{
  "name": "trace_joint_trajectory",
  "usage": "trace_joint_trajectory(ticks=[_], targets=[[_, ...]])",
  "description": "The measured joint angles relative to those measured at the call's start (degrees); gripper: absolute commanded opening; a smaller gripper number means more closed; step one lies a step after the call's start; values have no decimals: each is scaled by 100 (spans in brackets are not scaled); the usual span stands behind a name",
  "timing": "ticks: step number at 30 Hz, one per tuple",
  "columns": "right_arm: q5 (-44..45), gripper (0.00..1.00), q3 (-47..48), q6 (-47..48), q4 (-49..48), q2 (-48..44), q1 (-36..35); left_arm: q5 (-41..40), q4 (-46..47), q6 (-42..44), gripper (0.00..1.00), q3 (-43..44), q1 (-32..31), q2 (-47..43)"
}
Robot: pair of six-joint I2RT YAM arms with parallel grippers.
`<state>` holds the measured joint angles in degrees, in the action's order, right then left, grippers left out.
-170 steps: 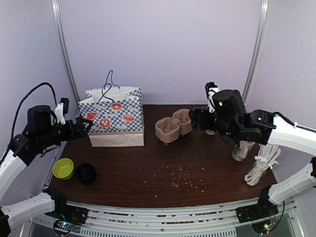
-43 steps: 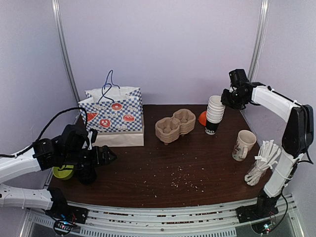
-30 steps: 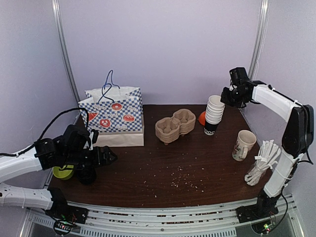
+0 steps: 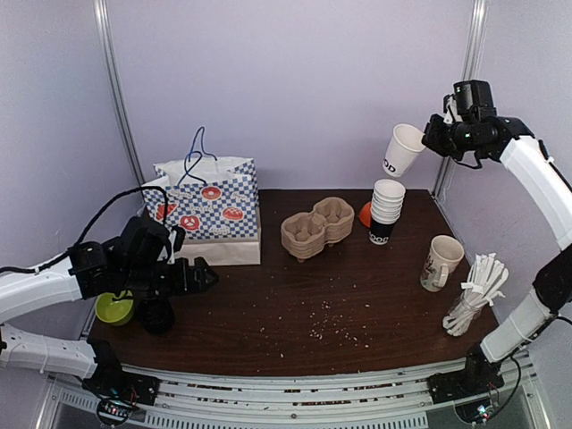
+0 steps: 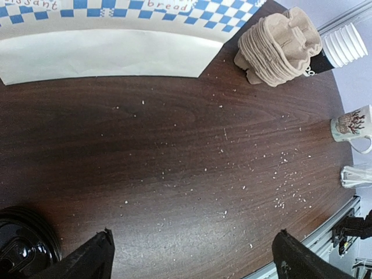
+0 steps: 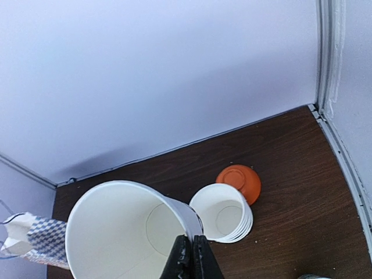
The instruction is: Pack the takeout coffee
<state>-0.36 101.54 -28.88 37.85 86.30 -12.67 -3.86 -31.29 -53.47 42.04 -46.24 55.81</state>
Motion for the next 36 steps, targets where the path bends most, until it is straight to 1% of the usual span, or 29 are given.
trace_joint_trajectory(ticks=[2,5,8,10,12,14,18,21,25,30,36], targets=[[-238,0,-140,50,-20,-354,-160,-114,-9,24,98,98,0,-2],[-540,0,-184,282,50,-728,-750,-356,-33,46,99,258,0,-44],[-632,0,-192,564,258,-870,-1753,-675,-33,129,98,385,0,-111],[-629,0,-404,697,350,-901,-2474,-911,-33,212,98,396,0,-157],[-557,0,-894,769,422,-953,-3115,-1180,-52,216,98,396,0,-188],[-483,0,-1484,752,422,-979,-3580,-1377,-96,199,98,396,0,-236],[-382,0,-2603,544,348,-914,-4232,-1434,-98,221,98,396,0,-402],[-348,0,-2973,374,179,-767,-4533,-1340,-90,236,98,393,0,-407],[-173,0,-3202,157,-380,-533,-4835,-1200,-162,195,98,372,0,-308],[249,0,-3438,-103,-1115,-245,-4975,-1060,-210,59,98,216,0,-315],[822,0,-3727,-275,-1674,98,-5010,-1014,-352,-44,98,48,0,-479]])
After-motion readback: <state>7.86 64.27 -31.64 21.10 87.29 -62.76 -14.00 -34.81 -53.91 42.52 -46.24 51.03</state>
